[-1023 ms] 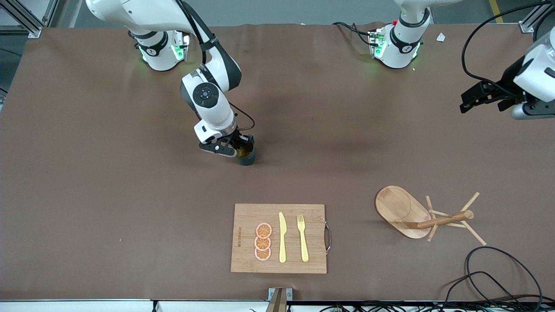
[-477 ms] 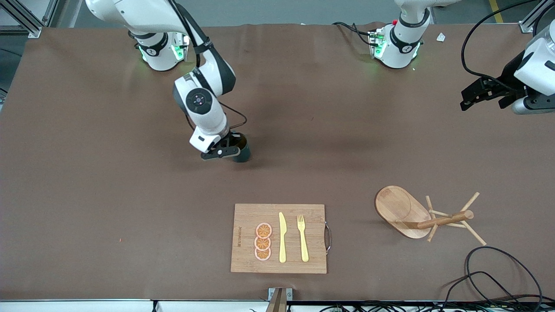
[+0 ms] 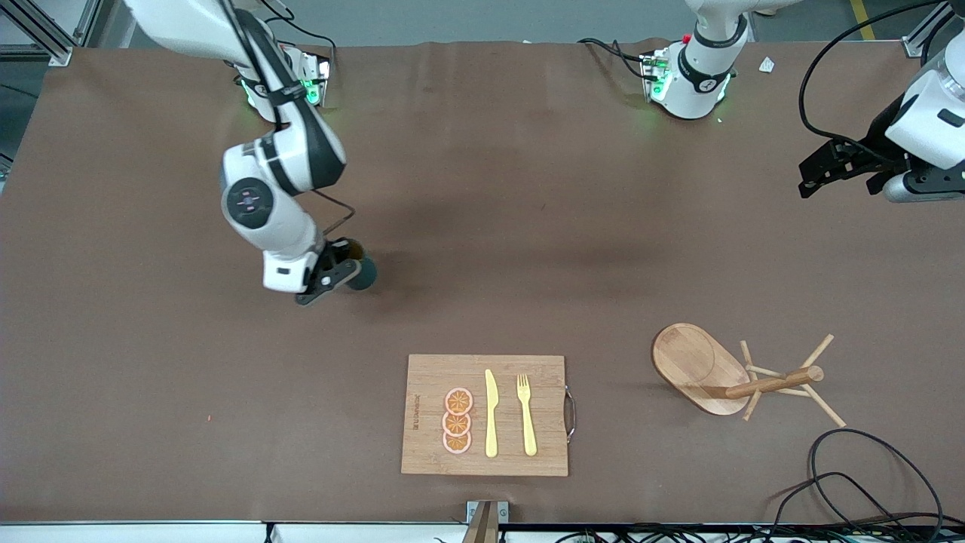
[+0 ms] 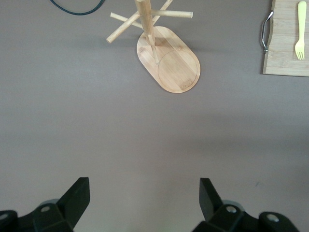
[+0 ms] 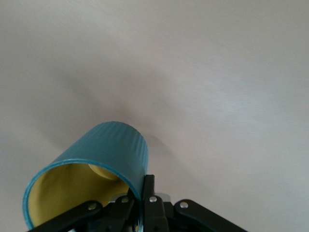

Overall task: Transfer cup from left to right arm and place
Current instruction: 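Carry the teal mug with the right gripper away from the stand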

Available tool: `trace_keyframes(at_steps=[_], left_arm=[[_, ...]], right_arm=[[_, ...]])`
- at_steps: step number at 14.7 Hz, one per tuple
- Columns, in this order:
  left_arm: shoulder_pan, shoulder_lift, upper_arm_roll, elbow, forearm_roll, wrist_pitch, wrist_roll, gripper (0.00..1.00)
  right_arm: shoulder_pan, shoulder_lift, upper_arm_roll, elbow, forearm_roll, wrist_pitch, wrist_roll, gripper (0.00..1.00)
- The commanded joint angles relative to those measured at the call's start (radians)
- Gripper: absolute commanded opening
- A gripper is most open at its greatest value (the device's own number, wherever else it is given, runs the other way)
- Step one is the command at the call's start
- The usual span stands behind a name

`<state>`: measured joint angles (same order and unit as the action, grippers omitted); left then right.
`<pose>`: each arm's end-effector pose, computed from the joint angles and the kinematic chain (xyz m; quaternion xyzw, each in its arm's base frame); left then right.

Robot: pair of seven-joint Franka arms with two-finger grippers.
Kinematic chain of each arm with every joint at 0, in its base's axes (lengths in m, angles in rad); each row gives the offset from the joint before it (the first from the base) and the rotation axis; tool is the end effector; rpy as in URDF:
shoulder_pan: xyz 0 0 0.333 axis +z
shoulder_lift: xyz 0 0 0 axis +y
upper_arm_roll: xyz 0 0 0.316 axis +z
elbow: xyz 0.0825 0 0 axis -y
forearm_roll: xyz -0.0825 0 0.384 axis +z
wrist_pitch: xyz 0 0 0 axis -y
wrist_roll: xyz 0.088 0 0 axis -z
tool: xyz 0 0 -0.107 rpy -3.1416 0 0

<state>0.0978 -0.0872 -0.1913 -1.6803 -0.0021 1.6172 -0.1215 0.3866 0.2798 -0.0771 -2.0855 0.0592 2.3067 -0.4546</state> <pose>0.5287 -0.0542 0.6232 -0.9998 -0.0143 -0.0120 0.0060 0.5482 0.1773 0.2862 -0.9345 -0.3547 0.0278 0.0127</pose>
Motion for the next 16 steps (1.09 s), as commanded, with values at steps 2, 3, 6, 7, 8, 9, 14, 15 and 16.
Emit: trace_keyframes(at_steps=[2,3,6,7,8,9,14,15,16], left_arm=[[0.014,-0.029,-0.011,-0.022,0.016,0.013,-0.004,1.0],[0.014,-0.029,-0.011,-0.022,0.016,0.013,-0.004,1.0],[0.016,-0.026,-0.01,-0.022,0.013,0.015,-0.004,1.0],[0.016,-0.025,-0.01,-0.021,0.013,0.015,-0.004,1.0],[0.016,-0.025,-0.01,-0.021,0.011,0.015,-0.004,1.0],[0.016,-0.025,-0.007,-0.019,0.011,0.015,-0.004,1.0],[0.016,-0.025,0.0,-0.015,0.008,0.016,-0.004,1.0],[0.016,-0.025,0.0,-0.015,0.007,0.015,-0.004,1.0],[0.016,-0.025,0.001,-0.015,0.008,0.015,-0.004,1.0]], right_arm=[[-0.145,-0.028,0.02,-0.028,-0.079,0.0,-0.302,0.0],[-0.182,-0.027,0.02,-0.028,-0.084,0.003,-0.384,0.0],[-0.261,-0.017,0.02,-0.022,-0.088,0.013,-0.602,0.0],[-0.284,-0.017,0.02,-0.021,-0.088,0.032,-0.677,0.0],[-0.308,-0.016,0.02,-0.021,-0.088,0.052,-0.729,0.0],[-0.328,-0.01,0.02,-0.019,-0.091,0.057,-0.8,0.0],[-0.388,0.035,0.02,-0.004,-0.215,0.097,-0.898,0.0],[-0.396,0.044,0.02,-0.001,-0.231,0.097,-0.9,0.0],[-0.406,0.05,0.02,-0.001,-0.24,0.099,-0.9,0.0]])
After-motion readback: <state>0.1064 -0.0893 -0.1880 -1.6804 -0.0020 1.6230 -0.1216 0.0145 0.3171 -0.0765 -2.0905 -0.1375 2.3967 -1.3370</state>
